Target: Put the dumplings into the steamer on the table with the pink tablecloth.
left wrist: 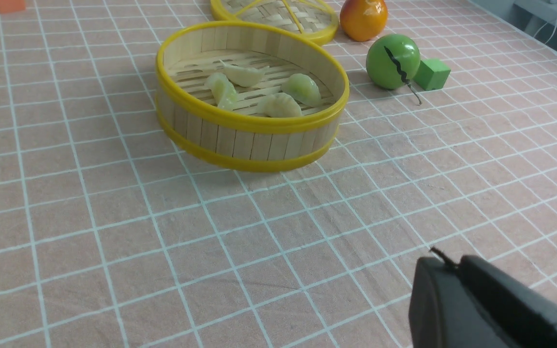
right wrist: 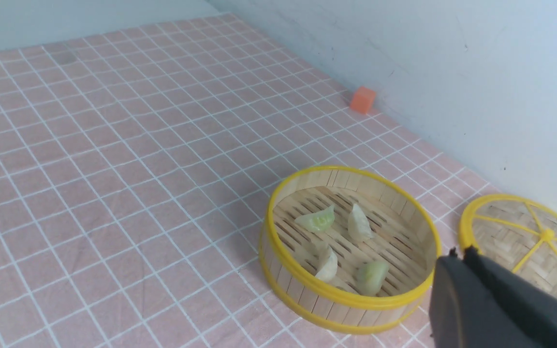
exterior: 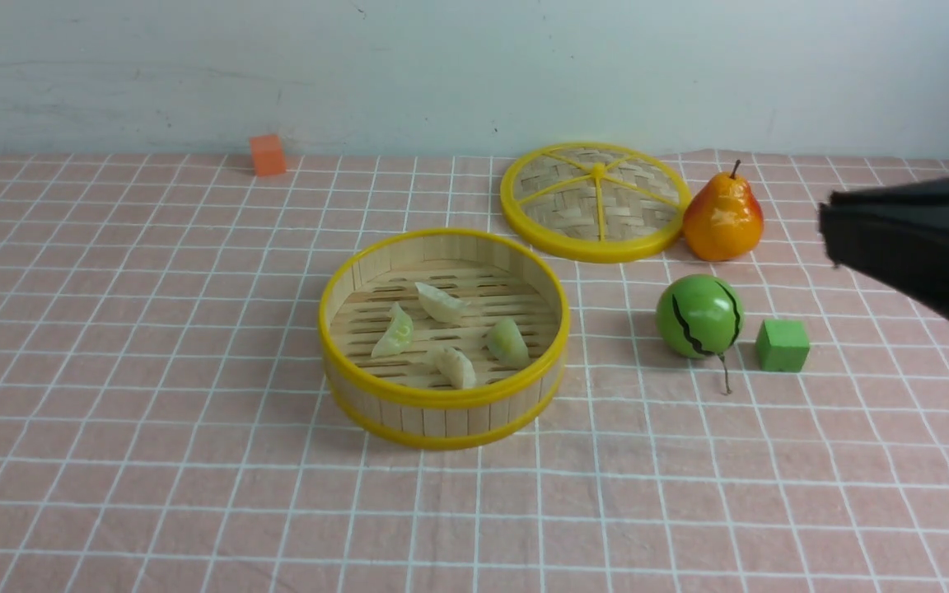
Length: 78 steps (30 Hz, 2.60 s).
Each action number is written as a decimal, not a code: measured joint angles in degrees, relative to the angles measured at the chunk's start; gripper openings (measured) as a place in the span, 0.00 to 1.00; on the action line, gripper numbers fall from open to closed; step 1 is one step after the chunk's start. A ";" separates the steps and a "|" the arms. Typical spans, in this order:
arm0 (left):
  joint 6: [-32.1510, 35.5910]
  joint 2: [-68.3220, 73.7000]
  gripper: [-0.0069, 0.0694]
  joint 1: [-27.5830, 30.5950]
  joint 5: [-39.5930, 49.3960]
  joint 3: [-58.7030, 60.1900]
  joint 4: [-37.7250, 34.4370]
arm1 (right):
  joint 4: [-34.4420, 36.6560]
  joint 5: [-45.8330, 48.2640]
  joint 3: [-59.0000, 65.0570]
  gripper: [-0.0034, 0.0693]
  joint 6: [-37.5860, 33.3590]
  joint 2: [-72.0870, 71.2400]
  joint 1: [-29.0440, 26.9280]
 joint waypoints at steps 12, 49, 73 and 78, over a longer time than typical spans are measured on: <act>0.00 0.00 0.15 0.00 0.04 0.00 0.00 | -0.07 2.02 6.69 0.04 0.00 -10.00 0.00; 0.00 0.00 0.18 0.00 0.06 0.00 0.07 | -5.56 -7.85 54.96 0.02 22.33 -44.56 -43.00; 0.00 0.00 0.20 0.00 0.06 0.00 0.07 | -5.44 -6.25 54.65 0.02 22.38 -44.56 -43.00; 0.00 0.00 0.21 0.00 0.06 0.00 0.07 | -5.44 -6.20 54.65 0.02 22.38 -44.56 -43.00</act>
